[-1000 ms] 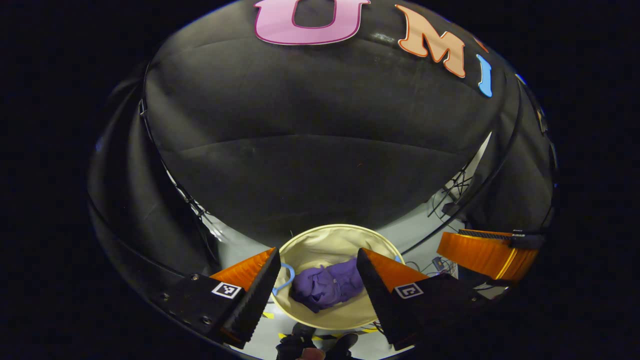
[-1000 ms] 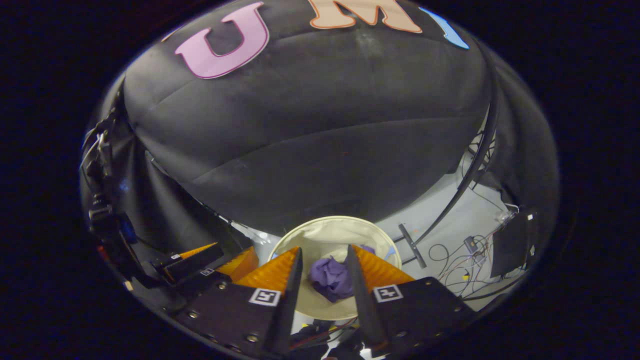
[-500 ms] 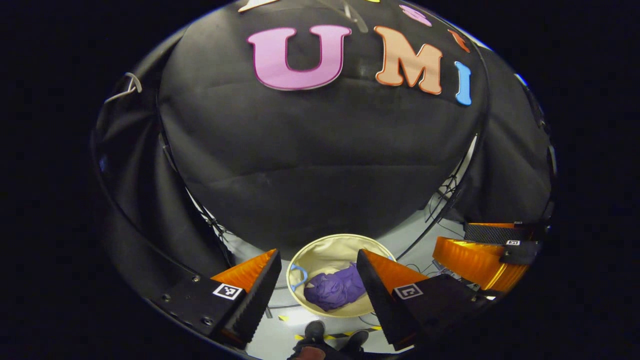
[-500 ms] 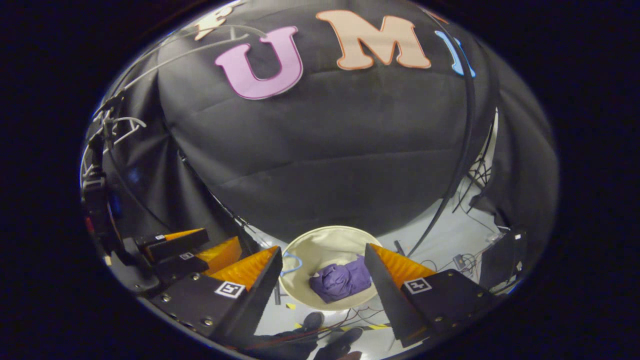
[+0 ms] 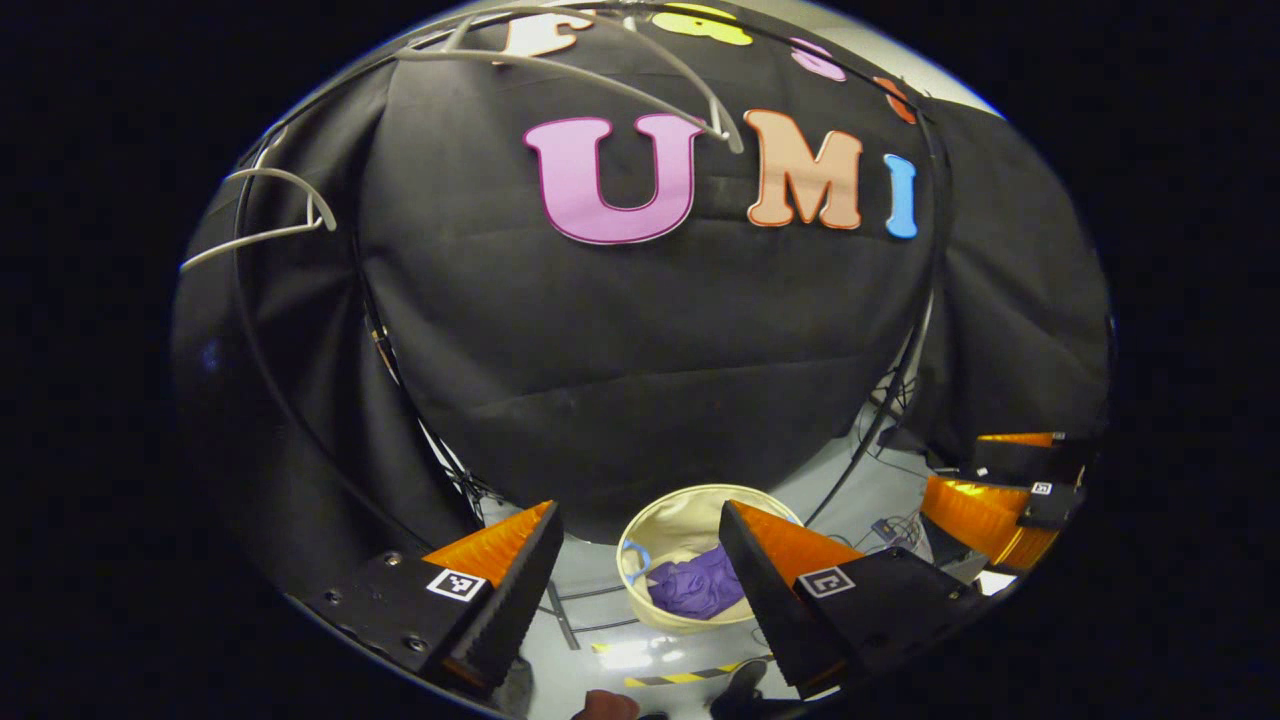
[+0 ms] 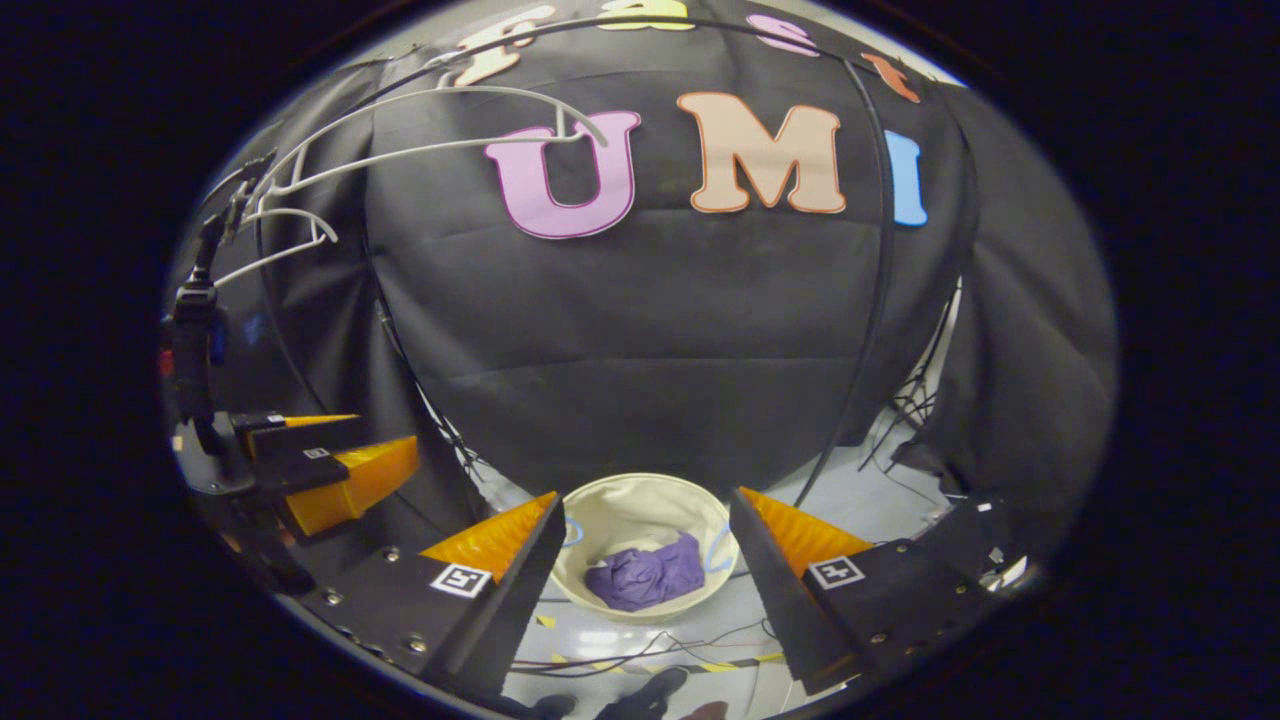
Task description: Grasp the clothes on the hanger with both hands and then place them into the laundry hamper below.
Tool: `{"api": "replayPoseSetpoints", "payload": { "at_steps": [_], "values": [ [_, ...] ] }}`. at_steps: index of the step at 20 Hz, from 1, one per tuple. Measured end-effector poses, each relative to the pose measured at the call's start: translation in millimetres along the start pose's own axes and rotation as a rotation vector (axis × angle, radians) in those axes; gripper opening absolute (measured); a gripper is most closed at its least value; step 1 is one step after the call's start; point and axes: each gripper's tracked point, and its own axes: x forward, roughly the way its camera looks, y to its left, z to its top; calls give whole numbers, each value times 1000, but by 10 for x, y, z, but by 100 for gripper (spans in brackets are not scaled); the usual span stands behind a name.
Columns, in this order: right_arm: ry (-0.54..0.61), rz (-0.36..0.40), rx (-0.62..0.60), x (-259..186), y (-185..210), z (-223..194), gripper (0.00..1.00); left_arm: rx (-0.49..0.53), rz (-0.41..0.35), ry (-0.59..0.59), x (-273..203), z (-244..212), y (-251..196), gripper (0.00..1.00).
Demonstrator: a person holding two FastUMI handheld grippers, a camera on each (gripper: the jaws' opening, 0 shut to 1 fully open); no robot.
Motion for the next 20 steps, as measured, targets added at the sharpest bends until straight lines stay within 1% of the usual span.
{"api": "replayPoseSetpoints", "payload": {
  "at_steps": [1,3,6,10,13,14,17,18,19,20],
  "values": [
    [-9,1,6,-103,95,-15,99,-7,-18,-3,-115,-13,26,98],
    [-46,-25,13,-295,206,69,99,-25,-42,-15,-343,-25,108,97],
    [-92,-64,5,-666,370,165,99,-14,-64,-63,-701,17,225,98],
    [-179,-101,-18,-1107,480,553,99,-44,-86,-132,-1177,255,293,97],
    [-226,-97,6,-1362,573,770,99,-50,-82,-203,-1489,571,410,98],
    [-243,-91,25,-1449,588,827,100,-52,-77,-233,-1582,704,453,98],
    [-294,-69,85,-1659,530,952,99,-62,-54,-298,-1820,1006,549,97],
    [-311,-71,87,-1725,463,994,100,-60,-39,-324,-1890,1097,571,96],
    [-329,-80,82,-1784,358,1029,99,-57,-30,-353,-1978,1192,590,96],
    [-345,-89,73,-1835,267,1058,100,-53,-28,-381,-2045,1297,575,96]
  ]
}}
